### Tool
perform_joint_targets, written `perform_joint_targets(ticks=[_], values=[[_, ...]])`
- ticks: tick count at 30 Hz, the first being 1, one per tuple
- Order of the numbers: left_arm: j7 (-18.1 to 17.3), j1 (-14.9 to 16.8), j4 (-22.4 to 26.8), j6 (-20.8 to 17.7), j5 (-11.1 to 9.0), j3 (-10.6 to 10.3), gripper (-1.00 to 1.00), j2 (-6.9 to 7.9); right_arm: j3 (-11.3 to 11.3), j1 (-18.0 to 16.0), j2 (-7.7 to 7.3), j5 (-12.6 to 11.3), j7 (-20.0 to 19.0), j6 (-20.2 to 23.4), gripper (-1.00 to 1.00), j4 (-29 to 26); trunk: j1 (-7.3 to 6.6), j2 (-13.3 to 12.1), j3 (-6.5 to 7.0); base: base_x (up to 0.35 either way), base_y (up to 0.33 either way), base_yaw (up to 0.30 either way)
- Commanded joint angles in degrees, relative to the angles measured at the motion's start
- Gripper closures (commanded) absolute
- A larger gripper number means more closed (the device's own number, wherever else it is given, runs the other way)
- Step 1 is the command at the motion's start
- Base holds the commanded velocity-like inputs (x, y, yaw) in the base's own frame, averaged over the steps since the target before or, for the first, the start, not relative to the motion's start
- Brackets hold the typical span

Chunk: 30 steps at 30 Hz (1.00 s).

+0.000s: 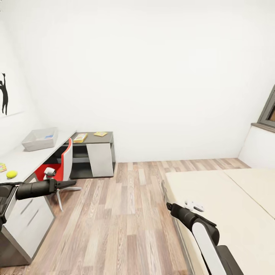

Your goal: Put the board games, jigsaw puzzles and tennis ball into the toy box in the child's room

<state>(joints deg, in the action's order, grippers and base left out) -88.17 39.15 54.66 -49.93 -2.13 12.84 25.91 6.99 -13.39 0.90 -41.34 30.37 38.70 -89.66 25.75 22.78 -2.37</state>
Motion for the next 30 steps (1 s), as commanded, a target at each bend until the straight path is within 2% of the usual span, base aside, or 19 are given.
perform_joint_targets(ticks=[1, 6, 17, 30], values=[[-0.23, 0.05, 0.01, -0.61, 0.02, -0.01, -1.0, 0.0, 0.04, -0.08, 0.02, -0.58, 0.62, 0.06, -1.0, -0.07, 0.03, 0.14, -0.14, -0.126, -0.117, 0.051], [-0.21, 0.05, 0.01, -0.61, 0.04, 0.05, -1.0, -0.27, 0.04, -0.1, 0.02, -0.55, 0.58, 0.06, -1.0, -0.07, 0.03, 0.14, -0.14, -0.059, -0.055, 0.129], [-0.14, 0.05, 0.01, -0.61, 0.04, 0.0, -1.0, -0.39, 0.04, -0.1, 0.02, -0.54, 0.59, 0.06, -1.0, -0.07, 0.03, 0.14, -0.14, -0.006, -0.076, 0.242], [-0.13, 0.05, 0.01, -0.61, 0.02, -0.01, -1.0, -0.43, 0.04, -0.06, 0.04, -0.54, 0.57, 0.06, -1.0, -0.07, 0.03, 0.14, -0.14, 0.0, -0.051, 0.031]])
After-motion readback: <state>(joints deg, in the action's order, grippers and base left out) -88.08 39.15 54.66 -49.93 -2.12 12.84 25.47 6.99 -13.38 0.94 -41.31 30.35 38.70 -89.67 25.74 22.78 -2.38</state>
